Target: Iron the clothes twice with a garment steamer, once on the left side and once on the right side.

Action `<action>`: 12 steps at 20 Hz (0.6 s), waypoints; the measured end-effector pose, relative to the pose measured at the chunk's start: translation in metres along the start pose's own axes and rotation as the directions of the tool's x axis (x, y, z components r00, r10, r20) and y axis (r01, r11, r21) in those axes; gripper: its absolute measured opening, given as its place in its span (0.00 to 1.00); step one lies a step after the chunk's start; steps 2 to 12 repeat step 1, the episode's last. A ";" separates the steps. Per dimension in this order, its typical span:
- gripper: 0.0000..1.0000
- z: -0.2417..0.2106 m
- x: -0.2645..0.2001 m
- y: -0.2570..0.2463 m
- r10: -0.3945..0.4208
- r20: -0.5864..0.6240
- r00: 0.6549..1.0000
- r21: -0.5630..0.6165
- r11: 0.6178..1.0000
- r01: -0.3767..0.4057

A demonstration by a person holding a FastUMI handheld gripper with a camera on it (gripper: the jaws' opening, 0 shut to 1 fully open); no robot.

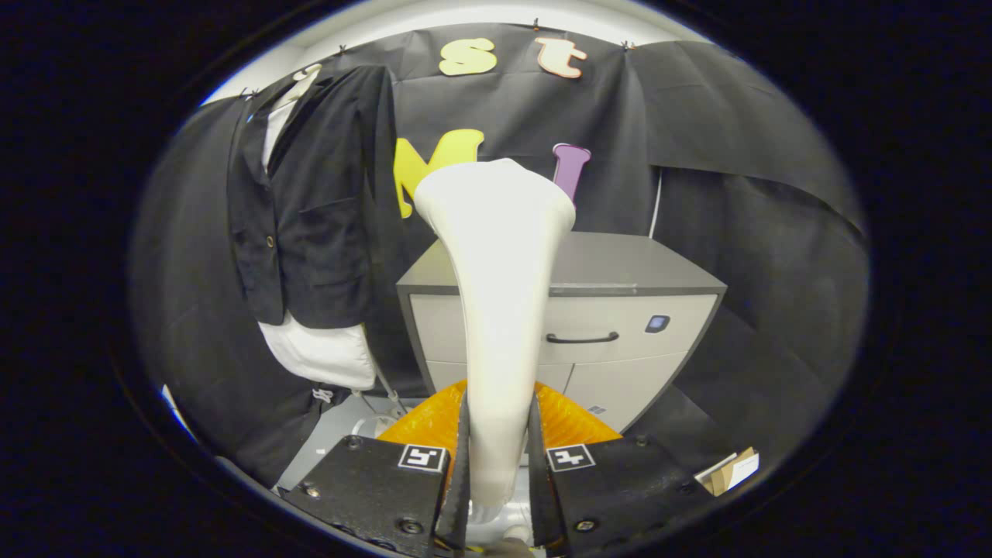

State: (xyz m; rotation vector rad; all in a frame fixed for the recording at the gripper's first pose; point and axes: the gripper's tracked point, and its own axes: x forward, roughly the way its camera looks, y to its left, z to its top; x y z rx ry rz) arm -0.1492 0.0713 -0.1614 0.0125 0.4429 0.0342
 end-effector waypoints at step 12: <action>0.34 0.000 -0.001 -0.008 -0.008 0.002 1.000 0.011 1.000 0.008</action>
